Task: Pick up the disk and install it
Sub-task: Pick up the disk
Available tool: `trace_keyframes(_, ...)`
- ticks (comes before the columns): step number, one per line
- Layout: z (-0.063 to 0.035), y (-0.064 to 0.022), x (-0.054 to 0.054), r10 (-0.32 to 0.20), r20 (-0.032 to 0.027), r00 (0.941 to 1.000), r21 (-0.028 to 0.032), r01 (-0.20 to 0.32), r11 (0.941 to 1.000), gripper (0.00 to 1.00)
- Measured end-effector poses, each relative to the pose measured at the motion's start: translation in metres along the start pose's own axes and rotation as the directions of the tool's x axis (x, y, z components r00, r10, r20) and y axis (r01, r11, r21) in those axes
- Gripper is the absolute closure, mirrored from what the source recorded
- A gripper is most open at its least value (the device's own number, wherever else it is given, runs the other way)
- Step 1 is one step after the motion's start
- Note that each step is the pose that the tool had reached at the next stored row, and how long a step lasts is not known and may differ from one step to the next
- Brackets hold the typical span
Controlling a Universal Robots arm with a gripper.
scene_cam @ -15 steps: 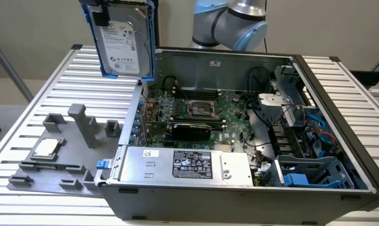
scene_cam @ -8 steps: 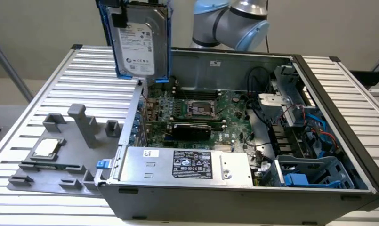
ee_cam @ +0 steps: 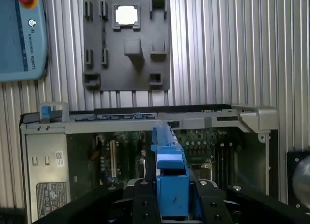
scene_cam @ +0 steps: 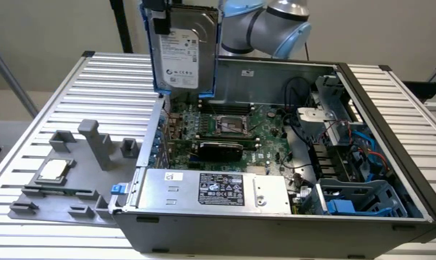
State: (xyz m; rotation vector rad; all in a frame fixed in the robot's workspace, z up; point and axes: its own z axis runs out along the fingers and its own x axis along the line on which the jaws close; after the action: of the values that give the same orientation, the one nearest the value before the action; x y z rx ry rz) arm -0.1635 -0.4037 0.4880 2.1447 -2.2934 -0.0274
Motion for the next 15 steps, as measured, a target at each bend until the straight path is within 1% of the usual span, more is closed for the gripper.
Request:
trace_keyframes(4, -0.0003, -0.0182, 0.005, 0.0, 0.0, 1.0, -0.0001, 0.0, 1.0, 1.0)
trace_keyframes(15, -0.0011, -0.0583, 0.028, 0.0, 0.0, 1.0, 0.0, 0.0, 1.0, 1.0)
